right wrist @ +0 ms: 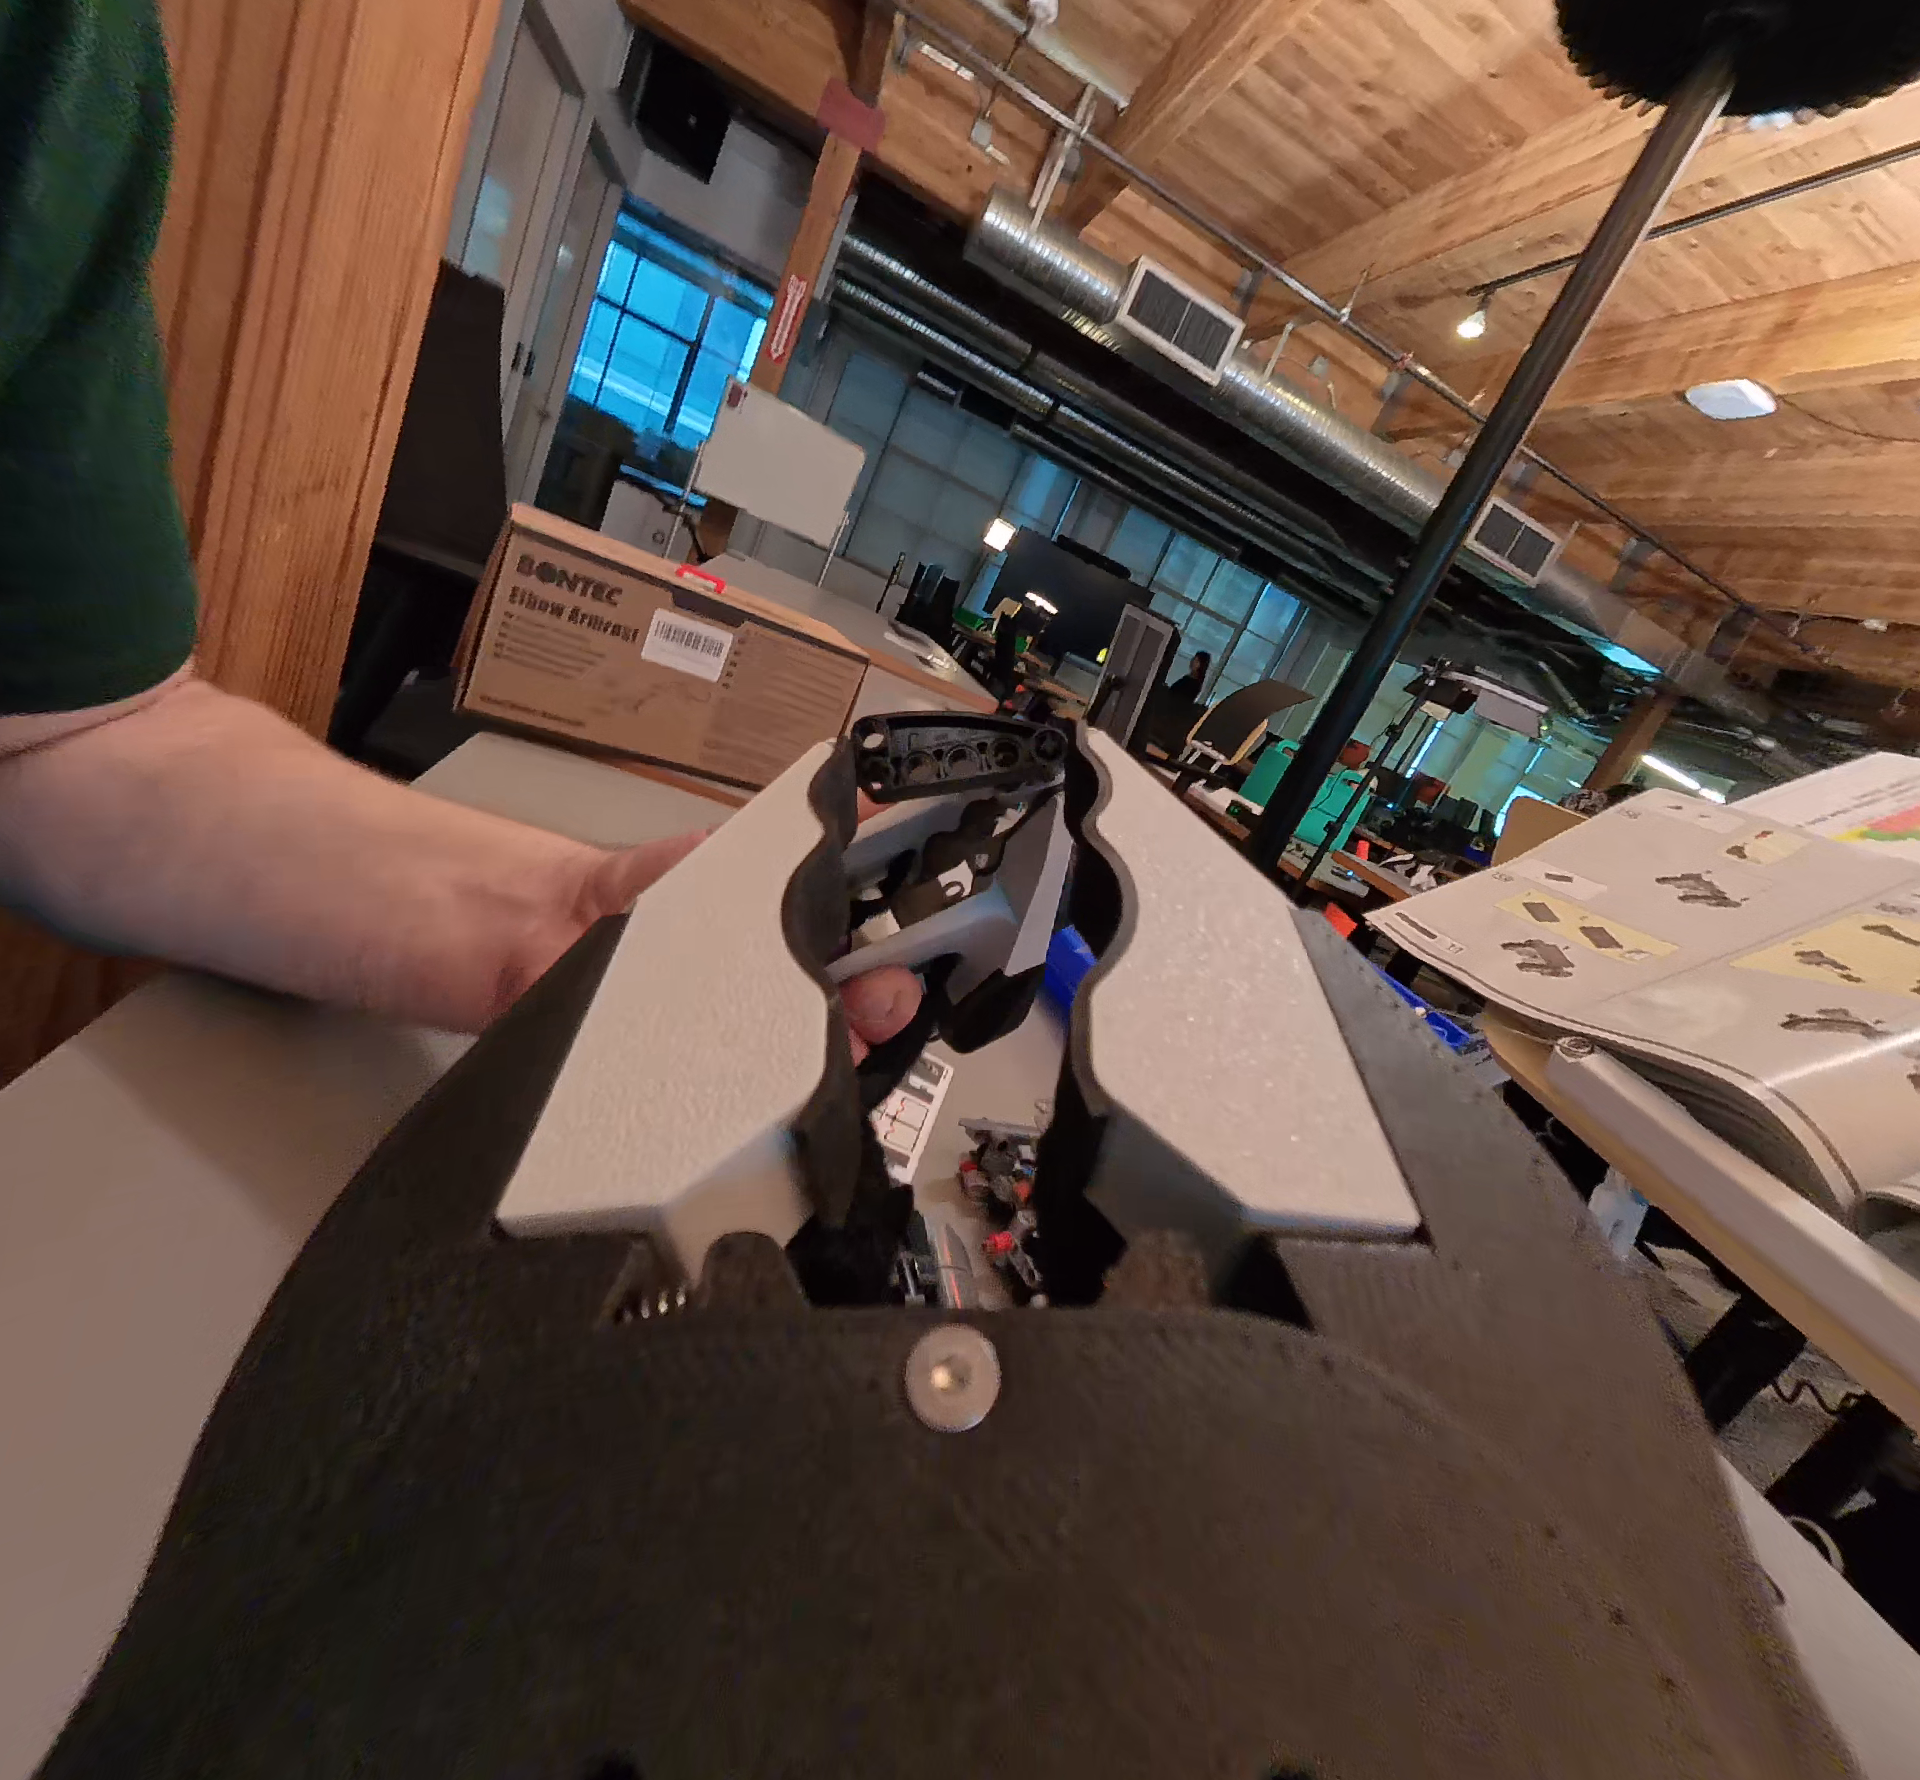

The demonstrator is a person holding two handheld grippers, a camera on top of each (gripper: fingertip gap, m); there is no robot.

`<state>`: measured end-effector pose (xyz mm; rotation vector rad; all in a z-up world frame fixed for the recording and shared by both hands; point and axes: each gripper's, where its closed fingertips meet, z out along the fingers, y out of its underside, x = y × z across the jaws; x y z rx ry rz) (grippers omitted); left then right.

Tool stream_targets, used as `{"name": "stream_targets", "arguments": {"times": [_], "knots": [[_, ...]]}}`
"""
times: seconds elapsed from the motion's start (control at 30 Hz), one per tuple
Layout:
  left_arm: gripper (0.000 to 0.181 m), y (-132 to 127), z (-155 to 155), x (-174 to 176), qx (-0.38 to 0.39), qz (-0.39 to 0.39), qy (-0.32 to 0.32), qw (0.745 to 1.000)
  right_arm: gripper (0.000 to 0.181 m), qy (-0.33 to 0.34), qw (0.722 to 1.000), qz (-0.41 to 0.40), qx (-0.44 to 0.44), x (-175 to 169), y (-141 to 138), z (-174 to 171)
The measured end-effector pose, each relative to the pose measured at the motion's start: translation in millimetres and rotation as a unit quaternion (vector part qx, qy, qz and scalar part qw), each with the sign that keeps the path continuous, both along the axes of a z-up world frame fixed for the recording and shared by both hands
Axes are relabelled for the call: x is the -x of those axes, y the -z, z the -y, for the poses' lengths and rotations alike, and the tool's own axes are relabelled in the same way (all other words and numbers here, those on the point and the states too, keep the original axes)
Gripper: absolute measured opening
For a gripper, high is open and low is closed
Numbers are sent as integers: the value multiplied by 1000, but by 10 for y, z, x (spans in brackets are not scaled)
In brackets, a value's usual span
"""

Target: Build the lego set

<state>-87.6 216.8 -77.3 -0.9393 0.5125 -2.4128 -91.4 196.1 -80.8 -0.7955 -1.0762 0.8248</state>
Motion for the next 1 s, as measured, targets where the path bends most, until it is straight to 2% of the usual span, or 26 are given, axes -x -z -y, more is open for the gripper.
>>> {"name": "stream_targets", "arguments": {"times": [0.3,0.47,0.63,0.77,0.87,1.0], "knots": [[6,-24,78,-36,14,23,35,999,39,-19,999,27,-36,-24,0,76],[6,5,43,-52,-4,11,-5,1000,39,-16,999,24,-23,-32,29,46],[6,37,35,-96,-34,-28,-32,999,39,-5,999,34,-9,-57,68,24],[5,140,25,-146,-74,-91,-59,991,39,23,998,66,-10,-97,194,-4],[5,228,83,-193,-82,-119,-25,989,39,36,994,102,-19,-132,302,35],[5,443,129,-295,-120,-187,-23,975,43,58,985,159,-13,-202,527,39]]}}
